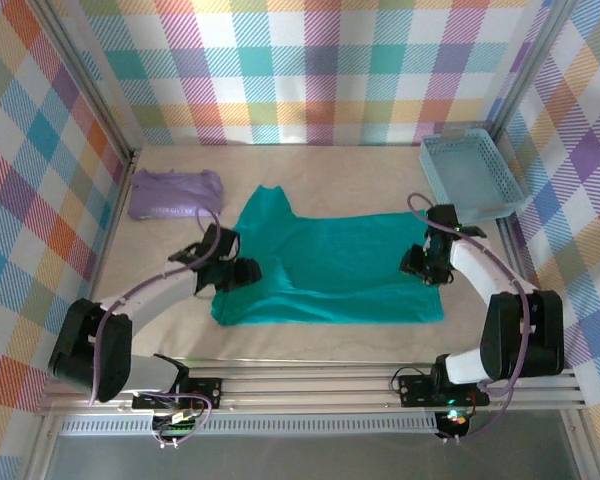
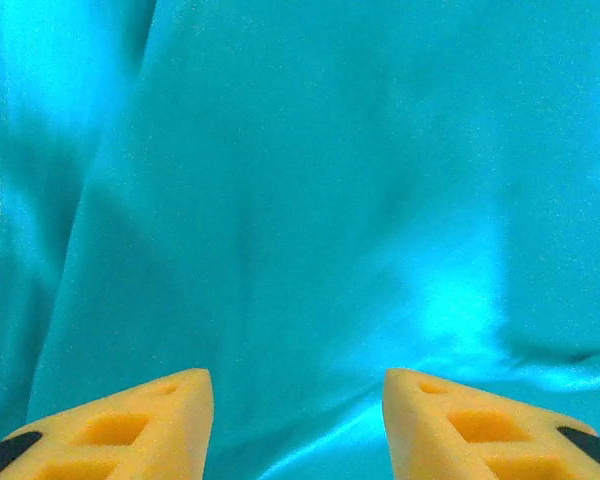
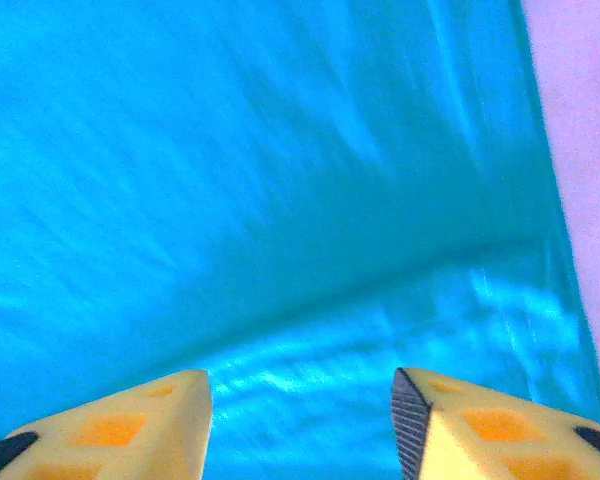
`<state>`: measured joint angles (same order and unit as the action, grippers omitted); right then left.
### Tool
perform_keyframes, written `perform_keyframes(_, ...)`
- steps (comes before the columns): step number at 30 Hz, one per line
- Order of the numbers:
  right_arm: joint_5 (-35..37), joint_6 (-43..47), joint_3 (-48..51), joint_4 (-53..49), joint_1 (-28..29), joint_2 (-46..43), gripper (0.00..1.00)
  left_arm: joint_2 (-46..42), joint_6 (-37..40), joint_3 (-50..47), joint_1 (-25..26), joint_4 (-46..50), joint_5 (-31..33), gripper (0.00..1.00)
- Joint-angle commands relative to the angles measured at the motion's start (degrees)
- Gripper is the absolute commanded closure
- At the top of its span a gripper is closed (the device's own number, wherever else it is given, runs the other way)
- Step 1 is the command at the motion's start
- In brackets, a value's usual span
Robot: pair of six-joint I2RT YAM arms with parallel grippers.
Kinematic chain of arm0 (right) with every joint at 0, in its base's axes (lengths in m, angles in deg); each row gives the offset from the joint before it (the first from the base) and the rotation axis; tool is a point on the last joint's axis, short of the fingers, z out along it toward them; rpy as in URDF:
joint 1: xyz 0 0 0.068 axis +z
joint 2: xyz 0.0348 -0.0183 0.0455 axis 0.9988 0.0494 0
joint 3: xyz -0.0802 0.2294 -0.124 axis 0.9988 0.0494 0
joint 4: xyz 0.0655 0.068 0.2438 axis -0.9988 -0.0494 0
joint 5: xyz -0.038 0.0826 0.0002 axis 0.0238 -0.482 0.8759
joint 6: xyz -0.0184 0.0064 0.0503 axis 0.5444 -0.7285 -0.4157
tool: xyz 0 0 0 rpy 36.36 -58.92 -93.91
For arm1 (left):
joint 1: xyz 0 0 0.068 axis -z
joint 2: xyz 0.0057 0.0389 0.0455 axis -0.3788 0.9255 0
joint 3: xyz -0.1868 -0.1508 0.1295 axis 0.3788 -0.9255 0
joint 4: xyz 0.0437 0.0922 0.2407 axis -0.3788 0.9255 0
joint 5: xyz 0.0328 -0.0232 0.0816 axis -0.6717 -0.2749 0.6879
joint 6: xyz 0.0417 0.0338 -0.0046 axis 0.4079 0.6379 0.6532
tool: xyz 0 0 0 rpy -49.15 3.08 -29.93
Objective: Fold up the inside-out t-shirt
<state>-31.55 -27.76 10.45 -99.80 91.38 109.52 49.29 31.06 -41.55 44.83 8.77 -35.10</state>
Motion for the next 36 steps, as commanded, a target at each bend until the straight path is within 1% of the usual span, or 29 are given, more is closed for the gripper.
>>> perform_keyframes(1,5.6,2.8,-8.3,8.6,0.3,7.3,0.46,5.8,3.8,9.9,-2.0,-3.3,5.9,0.5)
perform_keyframes(4,11.1,5.3,-18.1,8.0,0.1,17.3,0.43,11.6,4.8,16.7,-3.3,-4.7,6.1,0.47)
perform_keyframes(5,11.8,6.1,-22.2,7.3,-0.1,21.0,0.43,13.6,4.9,18.8,-3.5,-4.7,5.6,0.47)
perform_keyframes(8,14.2,7.9,-30.3,6.0,-0.4,28.9,0.42,17.8,5.1,23.0,-3.5,-4.7,4.0,0.46)
perform_keyframes(11,14.4,8.9,-37.6,3.1,-1.0,35.9,0.41,20.8,5.6,25.4,-3.5,-4.0,2.9,0.46)
perform_keyframes(16,16.4,10.0,-45.4,-0.9,-1.3,42.7,0.41,23.4,7.1,27.7,-3.5,-2.7,3.0,0.47)
perform_keyframes(20,18.0,10.8,-48.1,-2.2,-1.4,45.4,0.41,24.6,8.0,28.9,-3.5,-2.4,3.4,0.47)
perform_keyframes(24,16.9,10.8,-50.5,-4.2,-2.2,48.2,0.43,25.9,8.4,30.1,-3.6,-2.2,3.4,0.47)
perform_keyframes(29,15.2,11.0,-53.8,-6.8,-2.4,50.8,0.49,27.7,8.7,32.4,-4.4,-2.1,3.3,0.47)
perform_keyframes(33,14.2,11.1,-55.0,-7.7,-2.6,51.7,0.62,29.9,9.3,35.5,-5.3,-1.6,3.0,0.46)
perform_keyframes(36,13.6,11.6,-55.4,-7.5,-2.5,51.8,0.71,33.8,10.5,40.2,-6.2,0.6,4.1,0.46)
